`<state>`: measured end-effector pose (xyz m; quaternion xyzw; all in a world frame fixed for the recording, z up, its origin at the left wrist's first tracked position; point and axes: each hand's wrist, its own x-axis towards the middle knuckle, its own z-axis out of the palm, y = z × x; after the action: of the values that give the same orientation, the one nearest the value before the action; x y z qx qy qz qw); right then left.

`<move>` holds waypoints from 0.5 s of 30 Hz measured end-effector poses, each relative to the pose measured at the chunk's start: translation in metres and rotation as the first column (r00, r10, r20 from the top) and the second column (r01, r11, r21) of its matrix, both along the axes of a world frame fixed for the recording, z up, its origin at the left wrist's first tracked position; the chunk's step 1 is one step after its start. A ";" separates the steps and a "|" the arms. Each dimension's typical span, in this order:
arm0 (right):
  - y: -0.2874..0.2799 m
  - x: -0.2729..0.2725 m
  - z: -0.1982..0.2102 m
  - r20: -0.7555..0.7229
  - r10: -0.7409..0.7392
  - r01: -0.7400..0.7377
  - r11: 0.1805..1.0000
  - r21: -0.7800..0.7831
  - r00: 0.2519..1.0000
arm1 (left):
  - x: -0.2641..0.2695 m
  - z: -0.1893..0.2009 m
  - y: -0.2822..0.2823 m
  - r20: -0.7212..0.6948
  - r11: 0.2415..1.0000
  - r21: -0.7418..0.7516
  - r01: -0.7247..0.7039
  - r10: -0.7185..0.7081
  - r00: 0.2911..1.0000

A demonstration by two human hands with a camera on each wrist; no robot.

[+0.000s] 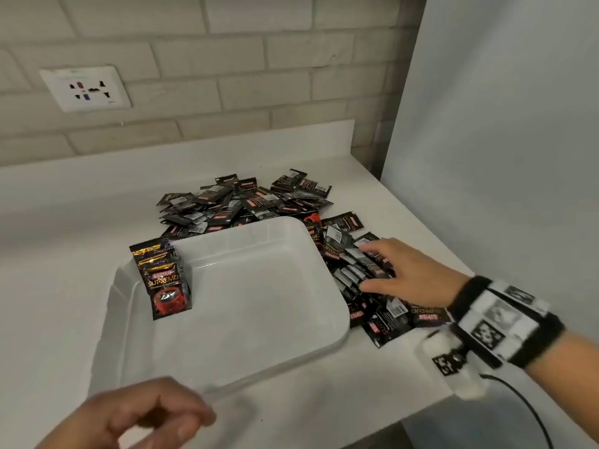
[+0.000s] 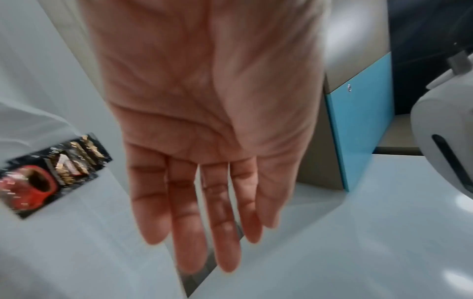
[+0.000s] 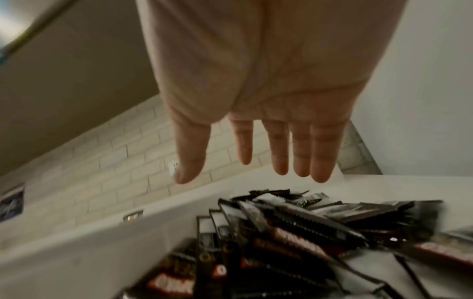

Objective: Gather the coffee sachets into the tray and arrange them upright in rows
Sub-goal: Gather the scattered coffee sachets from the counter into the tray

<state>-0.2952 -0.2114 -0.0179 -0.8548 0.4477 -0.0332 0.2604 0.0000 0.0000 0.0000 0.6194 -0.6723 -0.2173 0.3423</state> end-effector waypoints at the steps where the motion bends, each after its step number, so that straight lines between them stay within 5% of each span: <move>1: -0.004 0.007 -0.003 -0.040 0.013 -0.012 1.000 0.026 0.999 | 0.003 0.001 0.011 -0.080 0.996 0.078 0.040 -0.034 0.996; 6: -0.018 0.025 -0.019 -0.255 0.072 -0.064 0.997 0.039 0.964 | -0.021 -0.007 0.010 -0.199 0.979 0.201 0.047 -0.007 0.980; 15: -0.027 0.016 -0.025 -0.170 -0.005 -0.009 0.997 -0.078 0.985 | -0.022 -0.015 -0.002 -0.191 0.950 0.305 0.067 -0.008 0.982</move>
<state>-0.2795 -0.2389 -0.0426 -0.8645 0.4657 0.0226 0.1876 -0.0222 -0.0024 -0.0151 0.6293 -0.6064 -0.3837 0.2985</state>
